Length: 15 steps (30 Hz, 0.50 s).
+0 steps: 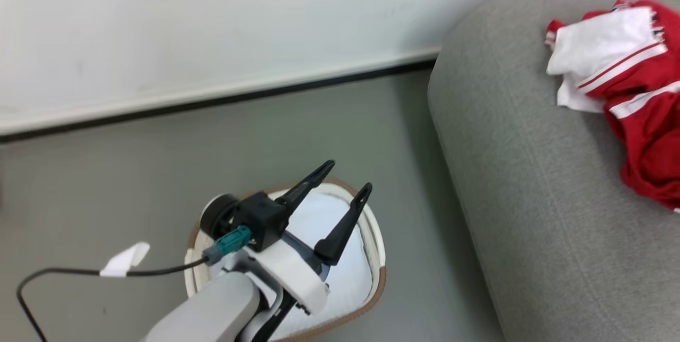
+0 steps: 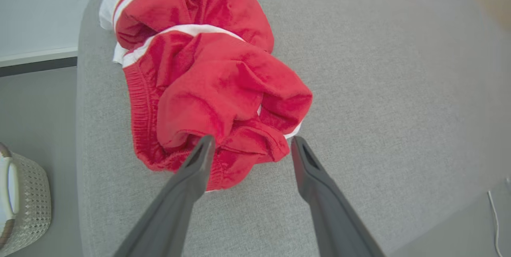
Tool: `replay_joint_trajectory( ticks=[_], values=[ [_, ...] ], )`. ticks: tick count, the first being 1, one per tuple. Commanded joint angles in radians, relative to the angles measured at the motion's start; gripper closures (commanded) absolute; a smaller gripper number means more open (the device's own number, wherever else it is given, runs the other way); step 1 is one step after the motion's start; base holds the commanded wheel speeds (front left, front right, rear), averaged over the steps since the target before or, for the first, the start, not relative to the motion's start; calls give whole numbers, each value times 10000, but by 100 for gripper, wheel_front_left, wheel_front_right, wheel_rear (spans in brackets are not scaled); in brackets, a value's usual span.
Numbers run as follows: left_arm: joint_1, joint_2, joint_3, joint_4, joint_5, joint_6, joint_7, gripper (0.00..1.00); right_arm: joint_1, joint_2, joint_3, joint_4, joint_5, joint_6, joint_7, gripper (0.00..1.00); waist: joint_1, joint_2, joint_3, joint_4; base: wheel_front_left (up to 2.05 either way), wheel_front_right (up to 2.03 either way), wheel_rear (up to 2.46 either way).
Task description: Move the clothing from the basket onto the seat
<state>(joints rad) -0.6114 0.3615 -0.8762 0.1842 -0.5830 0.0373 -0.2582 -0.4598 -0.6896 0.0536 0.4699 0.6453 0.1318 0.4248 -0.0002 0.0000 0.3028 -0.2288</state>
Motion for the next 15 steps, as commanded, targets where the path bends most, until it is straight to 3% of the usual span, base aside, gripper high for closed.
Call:
replay_joint_trajectory(
  ticks=[1, 7, 15],
  values=[
    [271, -5, 115, 44, -108, 63, -62, 0, 226, -71, -22, -343, -5, -23, 74, 0, 2, 0, -784, -99, 0, 0, 0],
    [1030, -25, 1094, -68, -408, 437, -63, 0, 1047, -76, -103, -2392, 248, -23, -148, 0, 2, 0, -1731, 213, 0, 0, 0],
    [2487, 145, 3258, -499, -634, 699, -61, 0, 2014, 1676, -183, -3894, -54, -23, -1759, 0, 2, 0, -2613, 974, 0, 0, 0]
  ],
)
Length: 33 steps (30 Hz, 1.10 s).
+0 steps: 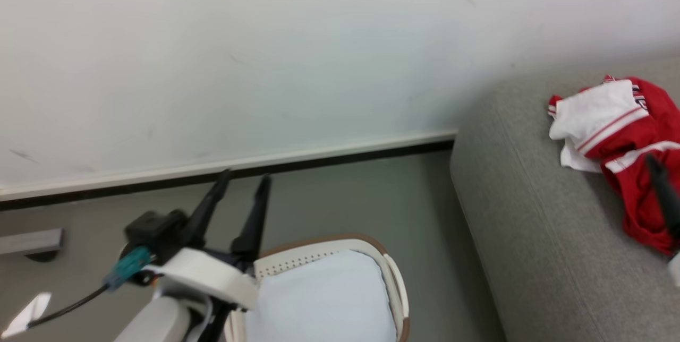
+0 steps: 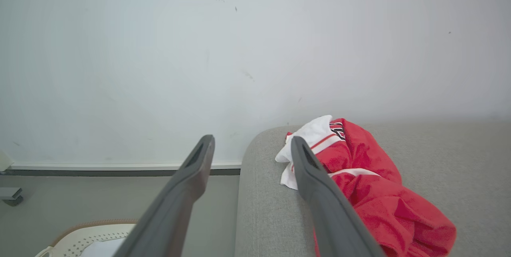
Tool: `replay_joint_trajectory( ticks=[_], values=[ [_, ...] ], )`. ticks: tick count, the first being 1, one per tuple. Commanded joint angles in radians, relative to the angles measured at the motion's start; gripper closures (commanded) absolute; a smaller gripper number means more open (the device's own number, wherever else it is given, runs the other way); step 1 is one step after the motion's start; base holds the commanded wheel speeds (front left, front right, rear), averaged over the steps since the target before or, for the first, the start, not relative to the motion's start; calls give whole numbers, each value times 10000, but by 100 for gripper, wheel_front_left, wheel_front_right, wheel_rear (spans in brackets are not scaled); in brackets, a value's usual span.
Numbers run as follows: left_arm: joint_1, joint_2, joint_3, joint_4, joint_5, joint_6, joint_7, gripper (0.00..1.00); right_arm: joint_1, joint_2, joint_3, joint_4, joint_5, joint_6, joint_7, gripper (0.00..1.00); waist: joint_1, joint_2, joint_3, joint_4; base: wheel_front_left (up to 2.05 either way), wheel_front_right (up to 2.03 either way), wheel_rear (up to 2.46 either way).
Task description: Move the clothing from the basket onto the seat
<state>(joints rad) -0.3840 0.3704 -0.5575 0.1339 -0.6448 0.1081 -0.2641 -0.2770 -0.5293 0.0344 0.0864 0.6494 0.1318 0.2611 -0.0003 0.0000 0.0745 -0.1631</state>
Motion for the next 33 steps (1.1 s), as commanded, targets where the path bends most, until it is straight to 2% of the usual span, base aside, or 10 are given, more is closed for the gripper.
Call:
replay_joint_trajectory(
  ticks=[1, 6, 10, 14, 18, 22, 27, 33],
  values=[
    [435, 46, 353, -24, -50, 8, 0, 0, 305, 315, 75, -98, -164, -23, -387, 0, 3, 0, -449, 408, 0, 0, 0],
    [1603, -301, 1685, -184, -153, -25, -1, 0, 860, 1559, -123, -194, -322, -23, -1855, 0, 3, 0, -859, 962, 0, 0, 0],
    [2363, -529, 2458, -56, 326, 14, -1, 0, 1345, 2275, -191, -136, -866, -23, -2791, 0, 3, 0, -1034, 1236, 0, 0, 0],
    [3003, -821, 3143, 55, 921, 46, -2, 0, 1720, 2817, 13, 110, -1284, -23, -3588, 0, 3, 0, -1087, 1363, 0, 0, 0],
    [3459, -1110, 3635, 336, 1633, -89, -2, 0, 1976, 3093, 530, 570, -1789, -23, -4381, 0, 3, 0, -1082, 1450, 0, 0, 0],
    [3680, -1594, 4087, 611, 2221, -442, -2, 0, 2037, 3312, 1023, 1371, -2140, -23, -4883, 0, 3, 0, -1057, 1494, 0, 0, 0],
    [3796, -2126, 4629, 1092, 2813, -1052, -2, 0, 1942, 3883, 1305, 2359, -2303, -23, -5196, 0, 3, 0, -1077, 1493, 0, 0, 0],
    [3785, -2517, 5239, 1609, 3398, -1517, -2, 0, 1637, 4225, 1453, 2732, -2509, -23, -5260, 0, 3, 0, -1091, 1351, 0, 0, 0]
  ],
)
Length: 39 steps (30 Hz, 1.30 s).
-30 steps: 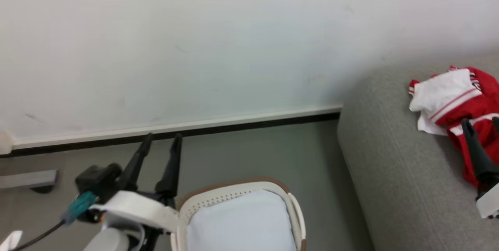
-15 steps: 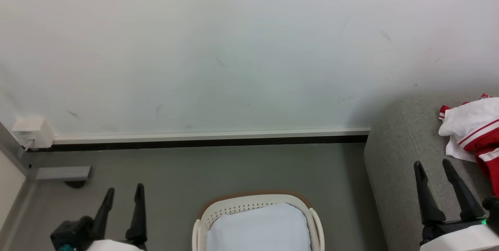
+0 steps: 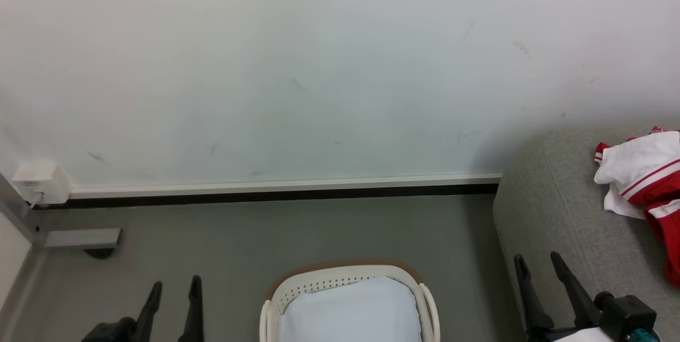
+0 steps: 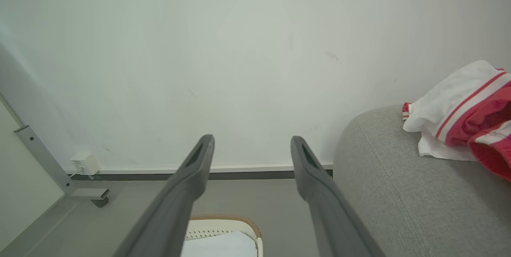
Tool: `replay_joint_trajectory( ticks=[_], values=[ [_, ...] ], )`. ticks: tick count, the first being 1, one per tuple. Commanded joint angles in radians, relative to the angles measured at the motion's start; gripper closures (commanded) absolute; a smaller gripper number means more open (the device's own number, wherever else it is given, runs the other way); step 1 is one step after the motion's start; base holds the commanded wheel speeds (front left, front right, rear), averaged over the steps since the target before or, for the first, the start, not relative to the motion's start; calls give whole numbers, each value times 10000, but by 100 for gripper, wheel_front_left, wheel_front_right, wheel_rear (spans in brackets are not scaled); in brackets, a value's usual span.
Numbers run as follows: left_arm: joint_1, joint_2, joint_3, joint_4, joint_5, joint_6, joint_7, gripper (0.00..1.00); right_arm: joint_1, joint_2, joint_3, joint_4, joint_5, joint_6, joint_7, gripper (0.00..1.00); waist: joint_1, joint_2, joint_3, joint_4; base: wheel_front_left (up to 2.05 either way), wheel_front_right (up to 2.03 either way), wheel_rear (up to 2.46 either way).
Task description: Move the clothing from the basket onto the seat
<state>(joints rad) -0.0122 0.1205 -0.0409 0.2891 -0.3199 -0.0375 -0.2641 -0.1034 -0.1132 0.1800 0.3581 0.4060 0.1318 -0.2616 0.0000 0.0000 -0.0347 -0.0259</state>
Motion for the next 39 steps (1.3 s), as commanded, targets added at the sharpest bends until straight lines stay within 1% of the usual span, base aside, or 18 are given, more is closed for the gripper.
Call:
replay_joint_trajectory(
  ticks=[1, 8, 18, 37, 38, 39],
  values=[
    [50, -76, 170, 103, 230, -129, -2, 0, -131, 77, 27, 1, -78, -23, -32, 0, 0, 0, 3, -26, 0, 0, 0],
    [-73, -352, 593, 195, 696, -417, -3, 0, -260, 123, 140, -14, -87, -23, -35, 0, 0, 0, 20, -48, 0, 0, 0],
    [-137, -576, 928, 234, 989, -649, -3, 0, -334, 81, 205, 3, -47, -23, -37, 0, 0, 0, 20, -67, 0, 0, 0],
    [-203, -679, 1250, 329, 1160, -802, -3, 0, -362, 106, 333, 165, -24, -23, -38, 0, 0, 0, 30, -102, 0, 0, 0],
    [-137, -704, 1234, 312, 1090, -781, 0, 100, -330, 144, 348, 147, -12, 0, -9, 100, 0, 0, 30, -102, 0, 0, 0],
    [-125, -715, 1240, 363, 1081, -779, 6, 100, -307, 154, 348, 193, -5, 0, -3, 100, 0, 0, 27, -105, 0, 0, 0]
  ],
)
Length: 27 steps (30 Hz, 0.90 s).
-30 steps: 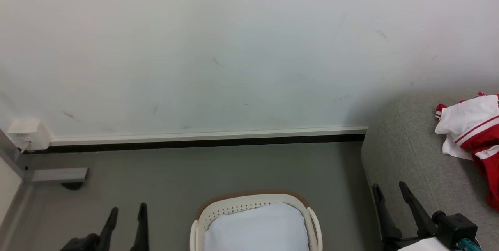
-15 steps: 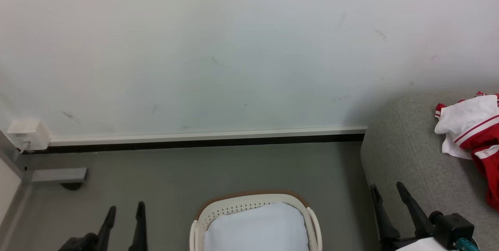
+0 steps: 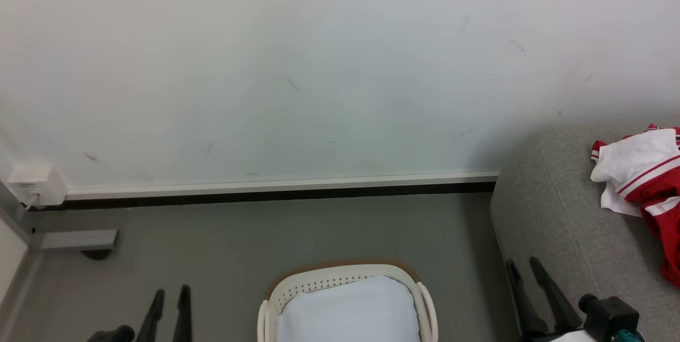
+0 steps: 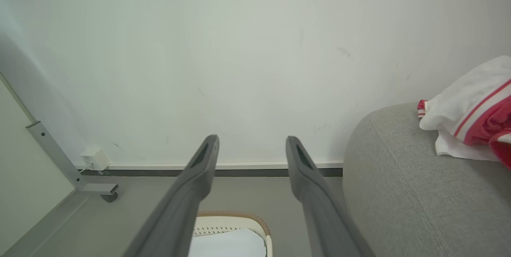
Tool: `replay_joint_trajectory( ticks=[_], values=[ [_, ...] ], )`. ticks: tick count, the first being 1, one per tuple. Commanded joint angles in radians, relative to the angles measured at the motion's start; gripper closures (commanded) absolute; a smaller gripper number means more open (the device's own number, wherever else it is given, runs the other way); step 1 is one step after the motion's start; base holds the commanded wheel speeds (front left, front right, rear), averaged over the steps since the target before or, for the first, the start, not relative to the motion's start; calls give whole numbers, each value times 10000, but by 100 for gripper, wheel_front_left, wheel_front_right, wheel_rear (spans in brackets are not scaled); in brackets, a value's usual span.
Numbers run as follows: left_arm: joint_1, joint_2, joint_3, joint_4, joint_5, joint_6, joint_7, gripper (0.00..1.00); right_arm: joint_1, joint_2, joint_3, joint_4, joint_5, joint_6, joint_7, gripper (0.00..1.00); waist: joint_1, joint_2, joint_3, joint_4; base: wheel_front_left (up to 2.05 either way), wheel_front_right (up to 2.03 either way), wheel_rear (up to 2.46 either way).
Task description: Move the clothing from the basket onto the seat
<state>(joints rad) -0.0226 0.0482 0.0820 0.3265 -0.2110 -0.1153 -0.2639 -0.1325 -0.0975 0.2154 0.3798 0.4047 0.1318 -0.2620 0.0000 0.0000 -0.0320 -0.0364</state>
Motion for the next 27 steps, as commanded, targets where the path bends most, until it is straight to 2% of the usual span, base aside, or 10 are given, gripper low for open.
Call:
replay_joint_trajectory(
  ticks=[1, 3, 27],
  values=[
    [25, -19, 11, 67, -16, 0, 11, 100, 51, 13, 2, 51, 16, 0, 13, 100, 0, 0, 1, 0, 0, 0, 0],
    [100, -61, 26, 256, -85, -1, 58, 100, 214, 36, 4, 169, 89, 0, 58, 100, 1, 0, 2, 1, 0, 0, 0],
    [-241, -27, 121, -88, -4307, -46, 1185, 100, 167, 168, -1005, -289, 3712, -4, 1181, 100, 1, 0, 63, 71, 0, 0, 0]
  ],
)
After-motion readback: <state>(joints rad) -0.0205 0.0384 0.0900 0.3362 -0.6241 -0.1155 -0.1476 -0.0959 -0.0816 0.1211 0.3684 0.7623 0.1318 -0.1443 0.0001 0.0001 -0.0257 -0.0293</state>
